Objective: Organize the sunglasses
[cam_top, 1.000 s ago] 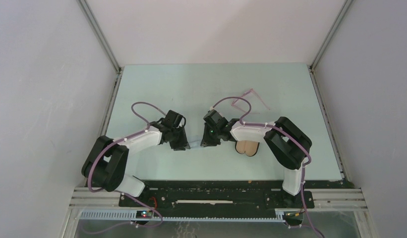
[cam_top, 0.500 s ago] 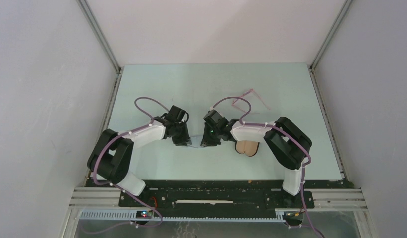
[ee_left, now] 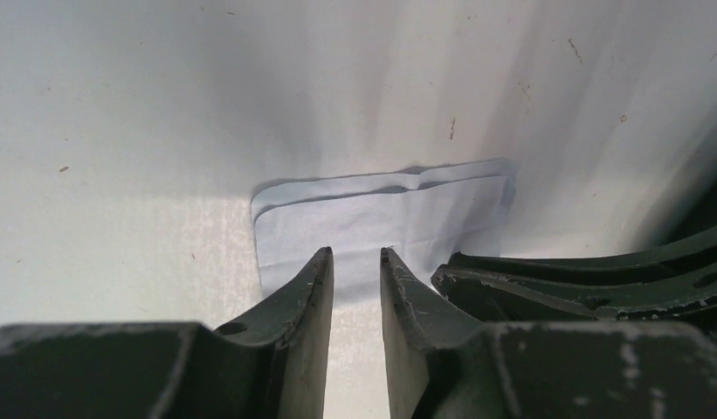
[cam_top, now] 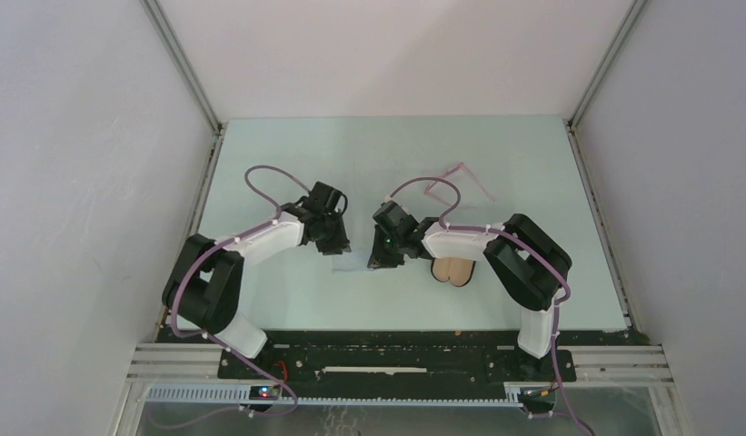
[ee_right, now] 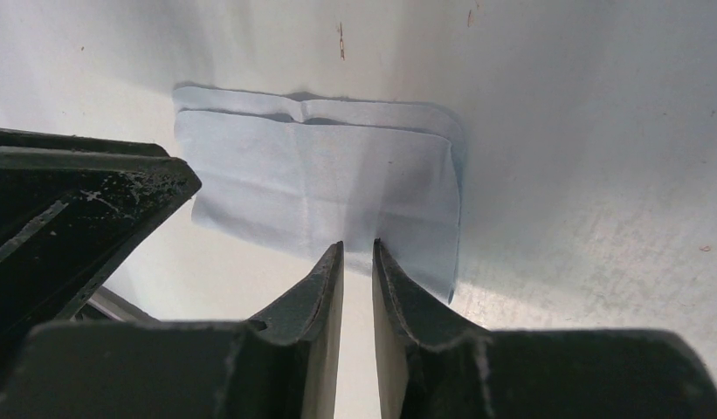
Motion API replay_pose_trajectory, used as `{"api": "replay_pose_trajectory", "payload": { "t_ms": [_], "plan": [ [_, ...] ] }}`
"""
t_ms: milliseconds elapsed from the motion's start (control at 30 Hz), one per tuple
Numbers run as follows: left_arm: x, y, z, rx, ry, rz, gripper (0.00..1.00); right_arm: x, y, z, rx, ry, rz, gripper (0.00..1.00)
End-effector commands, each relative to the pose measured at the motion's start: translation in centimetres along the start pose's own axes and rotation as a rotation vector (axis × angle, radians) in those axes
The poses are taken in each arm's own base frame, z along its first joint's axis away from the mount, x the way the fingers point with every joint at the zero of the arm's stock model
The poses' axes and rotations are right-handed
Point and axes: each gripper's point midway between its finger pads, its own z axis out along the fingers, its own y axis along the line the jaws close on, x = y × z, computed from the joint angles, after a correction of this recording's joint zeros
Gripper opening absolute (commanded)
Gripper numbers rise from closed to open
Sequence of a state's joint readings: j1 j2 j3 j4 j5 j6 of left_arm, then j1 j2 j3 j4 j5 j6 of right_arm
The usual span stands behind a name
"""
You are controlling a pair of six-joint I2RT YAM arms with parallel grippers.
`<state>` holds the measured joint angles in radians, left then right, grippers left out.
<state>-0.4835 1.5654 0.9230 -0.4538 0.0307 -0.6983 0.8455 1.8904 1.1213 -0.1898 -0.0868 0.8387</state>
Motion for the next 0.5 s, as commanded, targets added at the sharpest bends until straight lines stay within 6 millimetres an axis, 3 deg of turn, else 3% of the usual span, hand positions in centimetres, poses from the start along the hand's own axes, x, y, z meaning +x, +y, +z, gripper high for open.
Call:
{"api": "replay_pose_trajectory", "payload": {
  "t_ms": [0,200,367,467],
  "plan": [
    [-1.8,-0.6,-2.2,0.023,-0.078,0.016,0.31,-2.0,2.0,-1.9,-0.050,-0.057,-0.011,0.27],
    [-0.8,-1.0,-3.4,0.085,-0.101,0.014,0.32,-3.6,2.8,-3.7,-0.076,-0.111,-0.017,0.28],
    [1.4,-2.3,-2.4,0.200,-0.043,-0.042,0.33,-2.5,2.2,-2.4,-0.056,-0.074,-0.015,0.27],
    [2.8,-1.6,-0.9,0.186,-0.004,-0.066,0.32,-1.8,1.3,-1.5,-0.020,-0.058,-0.014,0.27]
  ]
}}
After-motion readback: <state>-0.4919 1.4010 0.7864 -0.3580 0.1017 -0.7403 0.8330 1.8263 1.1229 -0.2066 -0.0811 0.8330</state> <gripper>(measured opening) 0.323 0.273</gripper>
